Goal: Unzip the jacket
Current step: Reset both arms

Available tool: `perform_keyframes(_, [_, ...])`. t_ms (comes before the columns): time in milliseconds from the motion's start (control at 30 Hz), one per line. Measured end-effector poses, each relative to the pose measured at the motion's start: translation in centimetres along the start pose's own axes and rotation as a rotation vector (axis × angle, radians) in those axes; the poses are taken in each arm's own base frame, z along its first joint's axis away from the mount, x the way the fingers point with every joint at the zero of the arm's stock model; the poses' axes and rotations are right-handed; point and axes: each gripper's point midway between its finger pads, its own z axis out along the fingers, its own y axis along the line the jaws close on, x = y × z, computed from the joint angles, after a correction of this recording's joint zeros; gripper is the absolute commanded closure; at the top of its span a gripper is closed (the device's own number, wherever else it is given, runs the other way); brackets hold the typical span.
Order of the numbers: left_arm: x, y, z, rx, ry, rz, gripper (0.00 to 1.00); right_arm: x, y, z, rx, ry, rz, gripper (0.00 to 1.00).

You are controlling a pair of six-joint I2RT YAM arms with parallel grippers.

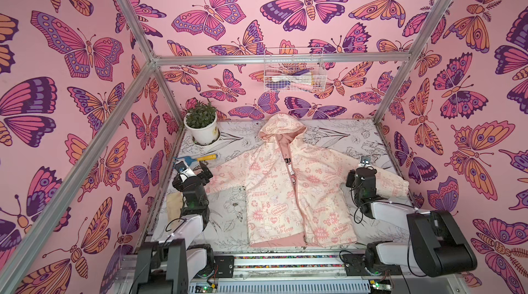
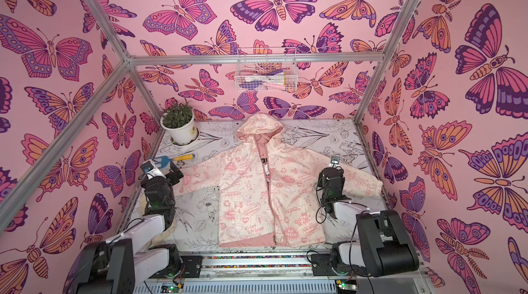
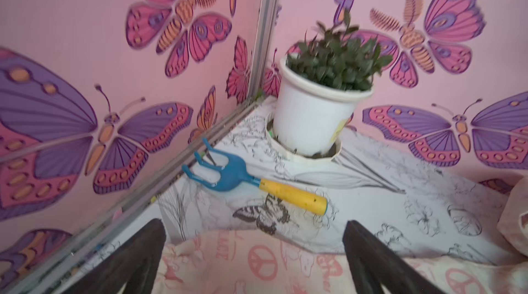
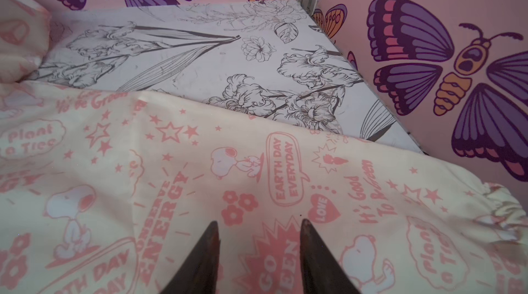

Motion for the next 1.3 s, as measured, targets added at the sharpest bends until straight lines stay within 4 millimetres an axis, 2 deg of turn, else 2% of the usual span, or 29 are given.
perform_keyframes(67, [2.0, 0.1, 0.5, 0.018, 0.035, -0.011, 0.04, -0.4, 0.4, 1.1, -0.007, -0.055, 0.0, 0.57])
perform_keyframes(100, [2.8, 0.0, 0.6, 0.035, 0.048, -0.01, 0.01, 0.1, 0.6, 1.7, -0.007, -0.056, -0.009, 0.58])
perform_keyframes(167, [3.1, -0.8, 0.7, 0.081, 0.045, -0.002, 0.0, 1.1, 0.7, 1.8, -0.025, -0.028, -0.028, 0.45])
perform_keyframes(200, [2.7, -1.3, 0.7, 0.111, 0.029, 0.007, 0.0, 0.7, 0.9, 1.8, -0.041, -0.04, -0.029, 0.4])
perform_keyframes(267, [1.4, -2.5, 0.3, 0.162, -0.018, 0.04, 0.0, -0.4, 1.0, 1.8, -0.063, -0.084, -0.015, 0.01])
perform_keyframes(400, [-1.9, -4.2, -1.3, 0.216, -0.116, 0.088, 0.0, -1.0, 1.3, 1.7, -0.09, -0.102, -0.025, 0.01])
perform_keyframes(500, [-3.4, -4.2, -1.7, 0.203, -0.149, 0.102, 0.0, -1.2, 1.5, 1.6, -0.102, -0.108, -0.026, 0.01])
perform_keyframes(733, [-1.5, -6.2, -2.4, 0.255, -0.079, 0.225, 0.0, -1.1, 1.7, 1.6, -0.116, -0.105, -0.027, 0.01])
perform_keyframes(900, [-1.0, -5.9, -2.4, 0.235, -0.066, 0.248, 0.0, -1.1, 1.7, 1.6, -0.116, -0.105, -0.027, 0.01])
perform_keyframes(1033, [1.0, -5.3, -2.0, 0.197, 0.006, 0.254, 0.0, -1.2, 1.7, 1.5, -0.116, -0.106, -0.027, 0.01])
perform_keyframes(1100, [2.3, -5.6, -1.9, 0.207, 0.038, 0.272, 0.0, -1.2, 1.7, 1.5, -0.116, -0.107, -0.027, 0.01])
perform_keyframes(1167, [3.8, -5.6, -0.6, 0.215, 0.056, 0.266, 0.0, -1.2, 1.7, 1.5, -0.116, -0.107, -0.027, 0.01])
perform_keyframes(1200, [4.8, -5.4, 0.3, 0.213, 0.075, 0.268, 0.0, -1.2, 1.7, 1.5, -0.117, -0.108, -0.027, 0.01])
perform_keyframes(1267, [8.6, -4.4, 1.2, 0.201, 0.218, 0.303, 0.0, -1.3, 1.7, 1.5, -0.117, -0.109, -0.026, 0.01])
perform_keyframes(1300, [8.9, -4.6, 1.2, 0.212, 0.225, 0.305, 0.0, -1.3, 1.7, 1.5, -0.117, -0.109, -0.026, 0.01])
